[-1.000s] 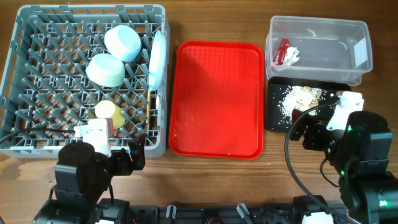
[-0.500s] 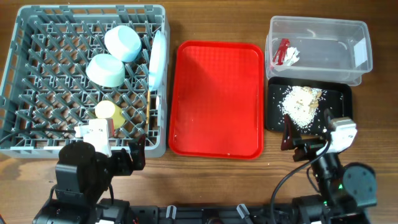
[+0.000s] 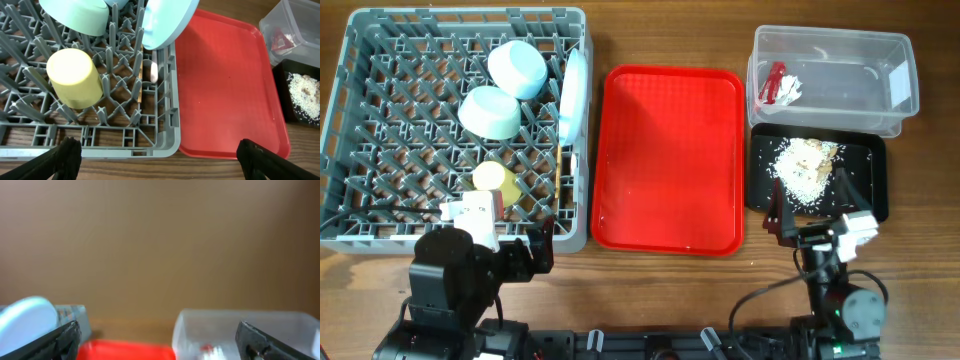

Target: Sort waste into correct bins and load items into the dishwasher rack

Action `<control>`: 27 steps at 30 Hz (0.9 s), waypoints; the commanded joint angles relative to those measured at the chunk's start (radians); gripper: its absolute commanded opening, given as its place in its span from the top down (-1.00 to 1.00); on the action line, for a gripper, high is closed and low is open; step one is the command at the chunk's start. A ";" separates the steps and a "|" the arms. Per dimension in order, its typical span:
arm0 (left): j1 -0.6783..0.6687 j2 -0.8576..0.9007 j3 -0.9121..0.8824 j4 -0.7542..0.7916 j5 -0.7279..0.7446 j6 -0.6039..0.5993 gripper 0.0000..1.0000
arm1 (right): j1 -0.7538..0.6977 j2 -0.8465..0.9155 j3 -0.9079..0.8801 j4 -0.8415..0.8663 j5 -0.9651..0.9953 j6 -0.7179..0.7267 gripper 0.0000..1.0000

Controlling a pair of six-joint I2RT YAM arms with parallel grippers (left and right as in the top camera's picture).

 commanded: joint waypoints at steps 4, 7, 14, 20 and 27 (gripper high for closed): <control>-0.004 -0.005 -0.005 0.003 0.008 0.020 -1.00 | -0.024 -0.015 -0.006 -0.255 -0.018 -0.013 -0.99; -0.004 -0.005 -0.005 0.003 0.008 0.020 -1.00 | -0.027 -0.015 -0.006 -0.250 -0.020 -0.026 -1.00; -0.004 -0.005 -0.005 0.003 0.008 0.020 -1.00 | -0.027 -0.014 -0.006 -0.250 -0.019 -0.019 -0.99; -0.004 -0.005 -0.005 0.003 0.008 0.020 -1.00 | -0.027 -0.014 -0.006 -0.251 -0.019 -0.019 -0.99; -0.004 -0.005 -0.005 0.003 0.008 0.020 -1.00 | -0.027 -0.014 -0.006 -0.251 -0.019 -0.019 -1.00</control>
